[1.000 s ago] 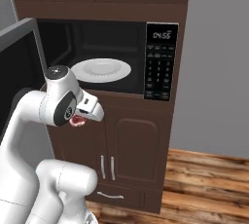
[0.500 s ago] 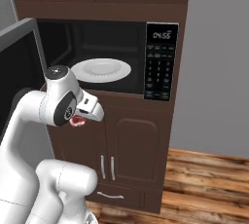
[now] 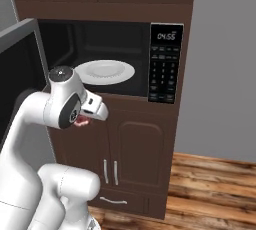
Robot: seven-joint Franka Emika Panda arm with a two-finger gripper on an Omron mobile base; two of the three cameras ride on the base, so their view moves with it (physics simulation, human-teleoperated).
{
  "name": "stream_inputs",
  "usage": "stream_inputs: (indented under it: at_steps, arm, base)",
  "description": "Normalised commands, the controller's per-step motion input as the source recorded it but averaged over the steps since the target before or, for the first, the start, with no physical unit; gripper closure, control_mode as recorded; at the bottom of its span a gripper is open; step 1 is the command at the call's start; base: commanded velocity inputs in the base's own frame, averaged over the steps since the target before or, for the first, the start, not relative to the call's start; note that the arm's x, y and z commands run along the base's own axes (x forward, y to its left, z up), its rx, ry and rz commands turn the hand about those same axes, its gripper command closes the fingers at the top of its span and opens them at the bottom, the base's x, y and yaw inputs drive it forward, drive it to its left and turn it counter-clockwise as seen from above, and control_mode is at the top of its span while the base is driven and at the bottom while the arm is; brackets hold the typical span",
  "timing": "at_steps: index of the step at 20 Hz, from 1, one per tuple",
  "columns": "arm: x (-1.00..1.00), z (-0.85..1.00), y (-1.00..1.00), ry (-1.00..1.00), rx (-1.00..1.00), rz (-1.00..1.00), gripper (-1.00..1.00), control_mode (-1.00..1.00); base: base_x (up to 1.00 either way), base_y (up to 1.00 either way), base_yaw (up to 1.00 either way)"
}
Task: Transport the steak from the fridge to the microwave and turn on the microwave.
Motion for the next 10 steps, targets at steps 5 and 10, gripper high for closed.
stream_inputs:
  at_steps: [5,10]
  arm:
    - [0.26,0.24,0.01,-0.16,0.08,0.16,1.0,-1.0]
    - [0.43,0.14,0.09,-0.11,0.03,0.07,1.0,-1.0]
  base:
    - [0.0,0.0,0.0]
    - [0.0,0.0,0.0]
